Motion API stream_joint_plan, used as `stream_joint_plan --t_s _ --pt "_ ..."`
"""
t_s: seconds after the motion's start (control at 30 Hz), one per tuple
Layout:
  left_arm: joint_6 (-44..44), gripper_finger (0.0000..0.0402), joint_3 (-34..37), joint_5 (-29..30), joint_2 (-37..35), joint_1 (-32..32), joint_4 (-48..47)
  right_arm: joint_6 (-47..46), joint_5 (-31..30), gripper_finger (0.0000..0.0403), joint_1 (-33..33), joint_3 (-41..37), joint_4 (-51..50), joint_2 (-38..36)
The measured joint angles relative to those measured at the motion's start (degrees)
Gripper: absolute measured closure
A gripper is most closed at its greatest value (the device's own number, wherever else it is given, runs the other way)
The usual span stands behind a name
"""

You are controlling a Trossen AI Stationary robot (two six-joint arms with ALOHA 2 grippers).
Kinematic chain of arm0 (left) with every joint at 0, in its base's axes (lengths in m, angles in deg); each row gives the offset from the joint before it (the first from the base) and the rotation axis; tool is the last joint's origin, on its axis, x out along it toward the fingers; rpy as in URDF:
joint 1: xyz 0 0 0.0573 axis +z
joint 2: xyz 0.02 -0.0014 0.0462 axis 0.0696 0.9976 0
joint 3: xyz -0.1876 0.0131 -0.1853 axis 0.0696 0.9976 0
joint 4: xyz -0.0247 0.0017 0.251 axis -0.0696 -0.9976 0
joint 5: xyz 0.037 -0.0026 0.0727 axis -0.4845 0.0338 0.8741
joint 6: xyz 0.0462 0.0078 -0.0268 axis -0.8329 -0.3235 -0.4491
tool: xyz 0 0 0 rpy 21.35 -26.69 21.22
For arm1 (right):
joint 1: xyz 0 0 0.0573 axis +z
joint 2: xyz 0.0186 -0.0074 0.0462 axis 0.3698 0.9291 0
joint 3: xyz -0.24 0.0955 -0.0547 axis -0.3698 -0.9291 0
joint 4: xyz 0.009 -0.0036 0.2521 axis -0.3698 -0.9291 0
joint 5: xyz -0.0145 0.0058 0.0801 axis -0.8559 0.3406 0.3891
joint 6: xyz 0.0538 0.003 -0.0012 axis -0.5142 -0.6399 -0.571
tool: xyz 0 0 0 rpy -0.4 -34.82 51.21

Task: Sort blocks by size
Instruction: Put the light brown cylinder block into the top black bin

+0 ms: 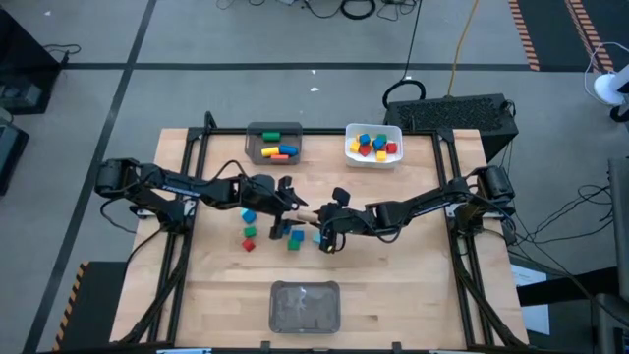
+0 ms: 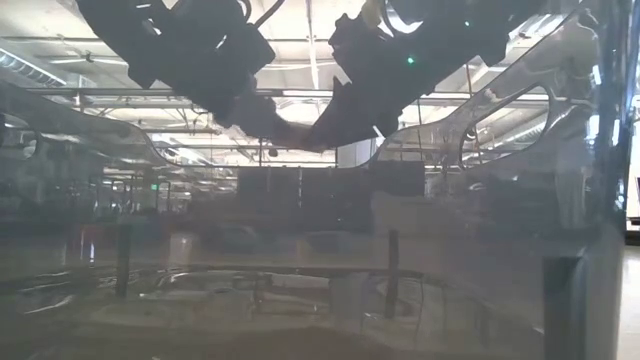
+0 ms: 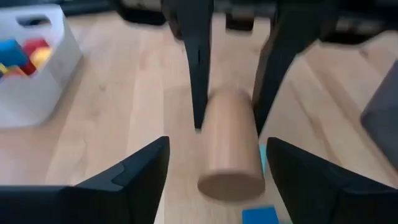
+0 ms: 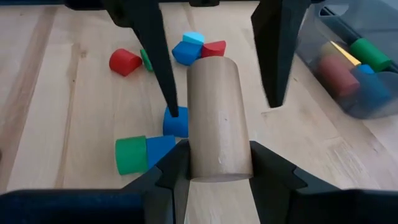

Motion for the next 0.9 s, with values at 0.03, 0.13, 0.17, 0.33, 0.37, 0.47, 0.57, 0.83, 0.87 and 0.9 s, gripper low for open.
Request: stream_joint_plan --t_s 0.03,0.13,0.17,0.33,0.37,0.47,0.57,0.83,0.87,0.9 --pt "0.0 0.0142 0.0 -0.08 -0.01 0.0 0.87 0.02 -0.01 0.0283 0.0 0.0 0.1 0.0" --pt "-0.01 0.0164 0.0 -0.19 -0.02 0.0 0.93 0.02 0.0 0.0283 0.0 0.0 0.05 0.0" --pt "-0.04 0.0171 0.0 -0.2 -0.02 0.0 0.66 0.02 0.0 0.0283 0.0 0.0 0.05 0.0" --pt "-0.07 0.0206 0.0 -0.88 -0.02 0.0 0.16 0.02 -0.02 0.0283 0.0 0.0 0.03 0.0" --pt "-0.08 0.021 0.0 -0.98 -0.02 0.0 0.19 0.02 -0.02 0.0283 0.0 0.0 0.09 0.0" --pt "-0.24 0.0212 0.0 -1.03 -0.02 0.0 0.19 0.02 -0.02 0.0283 0.0 0.0 0.09 0.0" --pt "-0.24 0.0212 0.0 -1.03 -0.02 0.0 0.21 0.02 -0.02 0.0283 0.0 0.0 0.14 0.0" --pt "-0.33 0.0213 0.0 -1.03 -0.02 0.0 -0.51 0.73 -0.02 0.0283 0.0 0.0 1.85 0.0" --pt "-0.28 0.0213 0.0 -1.03 -0.02 0.0 -0.51 0.87 -0.02 0.0283 0.0 0.0 2.07 0.0" --pt "-0.28 0.0214 0.0 -1.05 -0.02 0.0 -0.42 1.04 -0.02 0.0283 0.0 0.0 2.29 0.0"
